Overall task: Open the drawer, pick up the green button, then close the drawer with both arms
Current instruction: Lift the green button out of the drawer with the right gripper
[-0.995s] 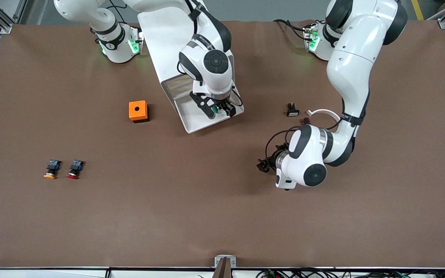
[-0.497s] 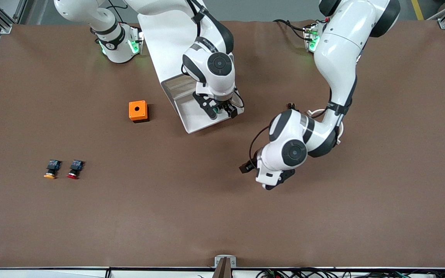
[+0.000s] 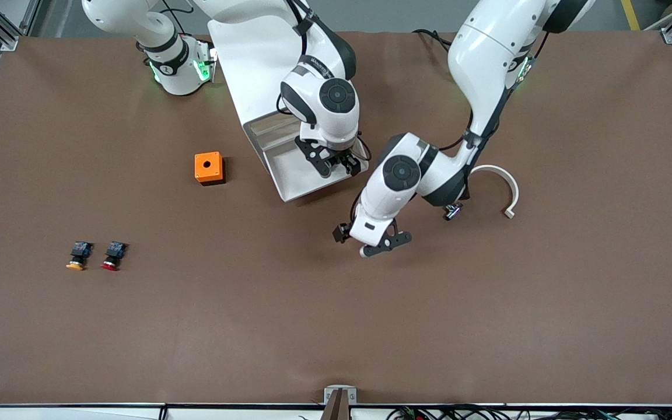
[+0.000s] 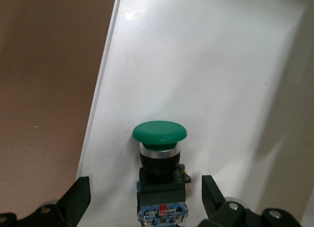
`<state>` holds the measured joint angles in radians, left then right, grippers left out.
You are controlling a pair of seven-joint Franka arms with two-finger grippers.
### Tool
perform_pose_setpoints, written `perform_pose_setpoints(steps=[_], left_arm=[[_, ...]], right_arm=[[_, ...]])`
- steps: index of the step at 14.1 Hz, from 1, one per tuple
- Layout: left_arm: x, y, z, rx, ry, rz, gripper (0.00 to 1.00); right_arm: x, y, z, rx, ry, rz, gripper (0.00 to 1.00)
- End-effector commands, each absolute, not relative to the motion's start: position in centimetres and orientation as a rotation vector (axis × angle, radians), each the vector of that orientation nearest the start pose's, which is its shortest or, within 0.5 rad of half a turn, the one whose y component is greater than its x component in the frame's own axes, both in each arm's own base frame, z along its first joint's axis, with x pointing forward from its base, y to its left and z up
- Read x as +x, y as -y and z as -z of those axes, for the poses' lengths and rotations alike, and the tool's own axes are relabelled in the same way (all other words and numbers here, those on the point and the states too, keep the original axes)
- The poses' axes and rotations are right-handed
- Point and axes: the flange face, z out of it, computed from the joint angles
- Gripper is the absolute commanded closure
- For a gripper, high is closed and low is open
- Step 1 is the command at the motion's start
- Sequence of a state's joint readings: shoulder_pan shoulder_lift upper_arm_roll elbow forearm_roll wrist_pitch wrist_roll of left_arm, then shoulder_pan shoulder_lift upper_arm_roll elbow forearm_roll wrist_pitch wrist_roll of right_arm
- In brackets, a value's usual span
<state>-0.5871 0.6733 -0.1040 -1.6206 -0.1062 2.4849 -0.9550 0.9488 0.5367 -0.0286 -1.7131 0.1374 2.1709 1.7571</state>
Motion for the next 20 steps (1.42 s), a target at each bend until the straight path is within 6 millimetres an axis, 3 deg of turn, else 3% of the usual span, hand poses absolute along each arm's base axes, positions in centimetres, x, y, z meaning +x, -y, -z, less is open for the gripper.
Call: perform_pose_setpoints(steps=[1, 2, 3, 6, 9, 12, 14, 17, 20], left_arm=[[53.1, 42.8, -26.7, -3.309, 0.579, 0.09, 0.0], [53.1, 42.8, -26.7, -3.308, 0.581, 0.089, 0.0], [53.1, 42.8, -26.6, -3.304, 0.58, 0.082, 0.0], [53.2, 42.7, -26.1, -3.293, 0.585, 0.066, 0.0], [53.6, 42.3, -25.3, -3.283, 0.607, 0.056, 0.0], [53.8, 42.1, -25.3, -3.284, 0.625, 0.052, 0.0], [53.8, 42.0, -25.2, -3.279, 0.631, 0.044, 0.0], [53.6, 42.1, -25.2, -3.258, 0.62, 0.002, 0.0], [53.8, 42.2, -25.6, -3.249, 0.617, -0.015, 0.0]], right_arm=[[39.2, -54.1, -27.5, -2.851, -1.428, -0.168, 0.0], [39.2, -54.2, -27.5, -2.852, -1.423, -0.167, 0.0], [39.2, -54.3, -27.7, -2.851, -1.421, -0.167, 0.1], [38.8, -54.6, -27.8, -2.858, -1.411, -0.168, 0.63], [38.8, -54.6, -27.8, -2.86, -1.41, -0.171, 1.0], [39.1, -54.3, -28.1, -2.878, -1.403, -0.177, 1.0], [40.4, -54.3, -30.0, -2.894, -1.384, -0.176, 1.0], [43.4, -52.8, -33.0, -2.991, -1.234, -0.195, 1.0], [47.9, -49.2, -35.8, -3.065, -1.025, -0.218, 1.0]])
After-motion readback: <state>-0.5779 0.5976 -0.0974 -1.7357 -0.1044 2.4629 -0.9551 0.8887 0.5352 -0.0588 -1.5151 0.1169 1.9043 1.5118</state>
